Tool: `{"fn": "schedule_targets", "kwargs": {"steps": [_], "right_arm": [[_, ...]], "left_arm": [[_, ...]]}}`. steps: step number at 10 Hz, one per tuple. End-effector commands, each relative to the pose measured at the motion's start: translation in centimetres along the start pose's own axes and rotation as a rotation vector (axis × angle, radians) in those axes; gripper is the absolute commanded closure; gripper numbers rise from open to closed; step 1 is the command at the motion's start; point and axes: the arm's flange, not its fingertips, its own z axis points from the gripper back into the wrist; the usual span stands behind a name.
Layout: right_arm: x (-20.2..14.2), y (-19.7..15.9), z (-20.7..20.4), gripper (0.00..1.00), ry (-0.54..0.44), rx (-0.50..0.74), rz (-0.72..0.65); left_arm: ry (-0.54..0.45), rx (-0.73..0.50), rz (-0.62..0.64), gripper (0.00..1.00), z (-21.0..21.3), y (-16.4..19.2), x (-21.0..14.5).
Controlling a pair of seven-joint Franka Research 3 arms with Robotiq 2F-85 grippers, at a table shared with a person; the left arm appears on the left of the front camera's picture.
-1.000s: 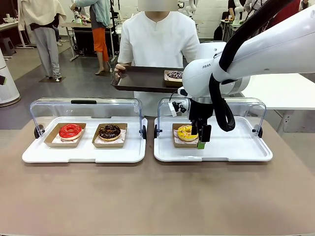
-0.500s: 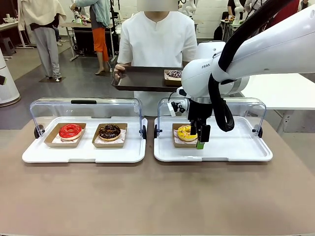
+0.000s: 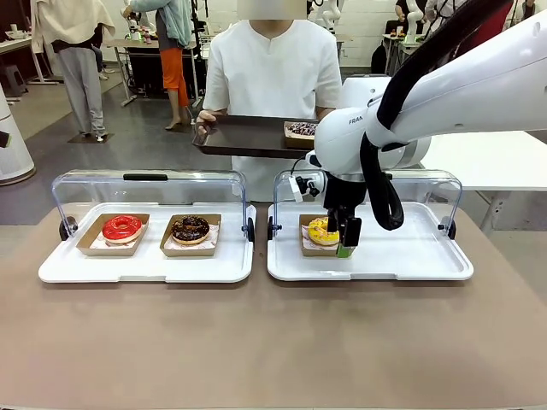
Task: Provide the desired donut to the person.
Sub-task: Pick up and lift the Paper togo box containing the Donut pointed at by the person.
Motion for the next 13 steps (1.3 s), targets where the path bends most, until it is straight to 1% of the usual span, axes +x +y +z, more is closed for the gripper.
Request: {"fn": "schedule_targets", "kwargs": {"steps": [1,2,6,8,13], "right_arm": [[-0.5,0.0,-1.4,0.0,0.01,-0.057,-0.033],[-0.7,-0.2,-2.0,0.0,0.023,-0.02,-0.051],[-1.4,-0.9,-3.3,0.0,0.029,-0.006,-0.073],[-1.7,-1.4,-4.0,0.0,0.044,-0.029,-0.112],[-2.1,-2.2,-4.6,0.0,0.065,-0.053,-0.156]], "left_arm": [[-0.015,-0.002,-0.004,0.0,0.1,0.0,0.1],[-0.015,-0.002,-0.004,0.0,0.1,0.0,0.1],[-0.015,-0.002,-0.004,0.0,0.1,0.0,0.1],[-0.015,-0.002,-0.004,0.0,0.1,0.0,0.1],[-0.015,-0.002,-0.004,0.0,0.1,0.0,0.1]]}}
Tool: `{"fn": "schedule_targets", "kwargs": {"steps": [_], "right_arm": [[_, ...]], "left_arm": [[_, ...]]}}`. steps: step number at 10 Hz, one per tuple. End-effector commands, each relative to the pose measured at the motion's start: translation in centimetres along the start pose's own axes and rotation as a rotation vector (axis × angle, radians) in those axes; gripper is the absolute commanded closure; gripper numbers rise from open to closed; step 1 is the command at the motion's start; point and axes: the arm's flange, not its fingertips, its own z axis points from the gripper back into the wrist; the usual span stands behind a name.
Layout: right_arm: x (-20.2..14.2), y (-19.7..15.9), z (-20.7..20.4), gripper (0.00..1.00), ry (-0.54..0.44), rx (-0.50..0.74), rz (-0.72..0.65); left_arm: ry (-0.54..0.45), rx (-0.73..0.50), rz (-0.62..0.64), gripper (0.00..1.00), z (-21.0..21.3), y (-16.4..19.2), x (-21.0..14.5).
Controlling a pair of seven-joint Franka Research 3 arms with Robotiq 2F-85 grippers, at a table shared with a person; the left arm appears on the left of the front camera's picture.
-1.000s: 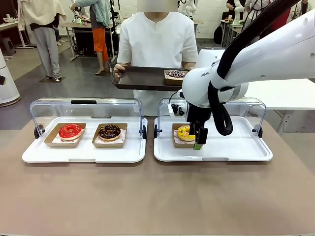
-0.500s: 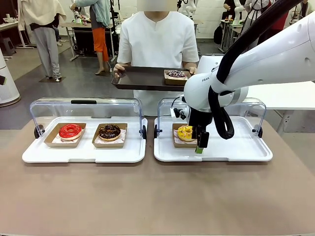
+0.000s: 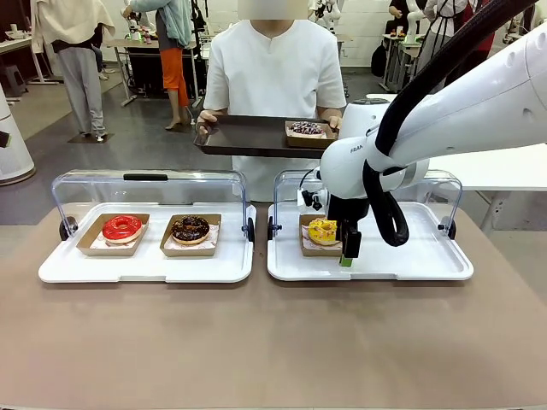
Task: Provide the desired donut to the person.
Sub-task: Pick up and lift the Paper togo box containing the Donut pointed at by the person.
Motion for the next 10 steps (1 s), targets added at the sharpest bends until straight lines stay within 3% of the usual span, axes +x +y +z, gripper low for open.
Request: {"fn": "schedule_targets", "kwargs": {"steps": [1,10], "right_arm": [[0.0,-0.6,-0.4,0.0,0.023,-0.02,-0.023],[-0.4,-1.9,-1.9,0.0,0.024,0.018,-0.053]], "left_arm": [[-0.015,-0.002,-0.004,0.0,0.1,0.0,0.1],[-0.015,-0.002,-0.004,0.0,0.1,0.0,0.1]]}}
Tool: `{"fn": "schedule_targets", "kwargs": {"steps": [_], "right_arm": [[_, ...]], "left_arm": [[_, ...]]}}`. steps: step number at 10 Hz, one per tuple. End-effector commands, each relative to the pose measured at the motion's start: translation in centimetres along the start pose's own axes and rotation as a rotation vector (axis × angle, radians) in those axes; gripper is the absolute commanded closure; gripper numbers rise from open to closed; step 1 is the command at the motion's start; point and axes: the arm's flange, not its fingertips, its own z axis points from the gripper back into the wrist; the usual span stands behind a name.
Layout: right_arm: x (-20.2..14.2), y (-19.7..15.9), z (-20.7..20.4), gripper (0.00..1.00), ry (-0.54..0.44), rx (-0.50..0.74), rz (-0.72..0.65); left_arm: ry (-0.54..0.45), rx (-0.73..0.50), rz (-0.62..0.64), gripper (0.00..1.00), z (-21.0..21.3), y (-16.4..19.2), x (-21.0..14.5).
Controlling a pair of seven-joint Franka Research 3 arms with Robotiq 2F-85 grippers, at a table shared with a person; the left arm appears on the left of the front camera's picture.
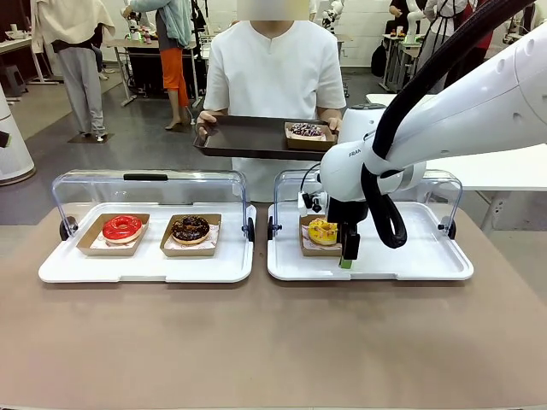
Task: Provide the desired donut to the person.
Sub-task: Pick up and lift the Paper togo box containing the Donut pointed at by the person.
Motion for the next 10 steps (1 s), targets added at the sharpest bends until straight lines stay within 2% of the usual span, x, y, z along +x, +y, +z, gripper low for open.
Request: {"fn": "schedule_targets", "kwargs": {"steps": [1,2,3,4,5,6,7,10], "right_arm": [[-0.17,-1.03,-0.72,0.0,0.023,0.003,-0.024],[-0.19,-0.99,-0.74,0.0,0.024,0.004,-0.014],[-0.21,-0.91,-0.69,0.58,0.027,0.002,-0.003],[-0.21,-0.89,-0.64,0.58,0.023,-0.001,-0.005],[-0.2,-0.88,-0.66,1.0,0.022,-0.002,-0.006],[-0.21,-0.9,-0.69,0.64,0.021,-0.004,-0.006],[-0.2,-0.9,-0.69,1.0,0.021,-0.004,-0.007],[-0.24,-0.96,-0.76,1.0,0.018,0.001,-0.007]], "left_arm": [[-0.015,-0.002,-0.004,0.0,0.08,-0.03,0.09],[-0.015,-0.002,-0.004,0.0,0.08,-0.03,0.09],[-0.015,-0.002,-0.004,0.0,0.08,-0.03,0.09],[-0.015,-0.002,-0.004,0.0,0.08,-0.03,0.09],[-0.015,-0.002,-0.004,0.0,0.08,-0.03,0.09],[-0.015,-0.002,-0.004,0.0,0.08,-0.03,0.09],[-0.015,-0.002,-0.004,0.0,0.08,-0.03,0.09],[-0.015,-0.002,-0.004,0.0,0.08,-0.03,0.09]]}}
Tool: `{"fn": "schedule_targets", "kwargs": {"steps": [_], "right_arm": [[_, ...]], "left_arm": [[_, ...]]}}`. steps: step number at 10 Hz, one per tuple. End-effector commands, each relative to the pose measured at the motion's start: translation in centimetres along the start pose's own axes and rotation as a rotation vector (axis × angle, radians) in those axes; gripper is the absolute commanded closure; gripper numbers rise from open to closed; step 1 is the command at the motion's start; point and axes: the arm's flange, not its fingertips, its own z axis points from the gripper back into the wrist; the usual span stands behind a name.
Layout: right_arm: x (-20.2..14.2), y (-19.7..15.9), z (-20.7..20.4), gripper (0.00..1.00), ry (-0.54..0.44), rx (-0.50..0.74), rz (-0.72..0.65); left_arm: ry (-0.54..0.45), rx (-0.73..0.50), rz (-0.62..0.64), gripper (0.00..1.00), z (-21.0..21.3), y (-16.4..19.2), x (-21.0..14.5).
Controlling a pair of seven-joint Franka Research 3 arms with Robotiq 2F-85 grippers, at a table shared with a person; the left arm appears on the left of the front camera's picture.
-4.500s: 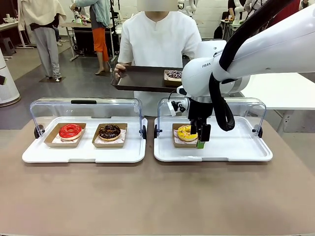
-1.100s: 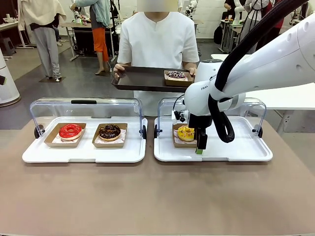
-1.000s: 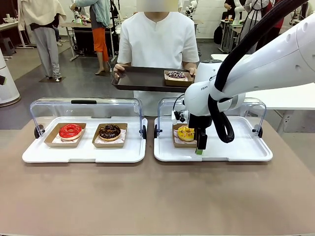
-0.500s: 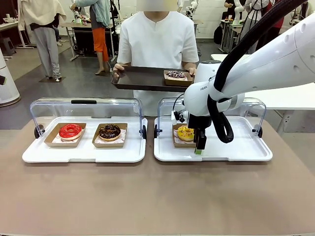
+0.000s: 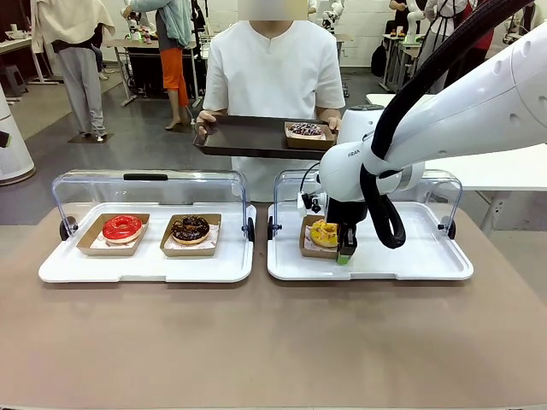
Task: Provide the desired donut to the person.
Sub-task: Pick up and lift the Paper togo box containing the Donut pointed at by the person.
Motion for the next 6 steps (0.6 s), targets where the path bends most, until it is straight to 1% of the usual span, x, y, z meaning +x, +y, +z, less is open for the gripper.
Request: {"fn": "schedule_targets", "kwargs": {"steps": [1,4,6], "right_arm": [[-0.3,-0.8,-0.6,1.0,0.017,-0.002,-0.005],[-0.3,-0.8,-0.7,1.0,0.021,0.003,-0.004],[0.2,0.6,0.4,1.0,0.009,0.002,-0.008]], "left_arm": [[-0.015,-0.002,-0.004,0.0,0.1,0.0,0.1],[-0.015,-0.002,-0.004,0.0,0.1,0.0,0.1],[-0.015,-0.002,-0.004,0.0,0.1,0.0,0.1]]}}
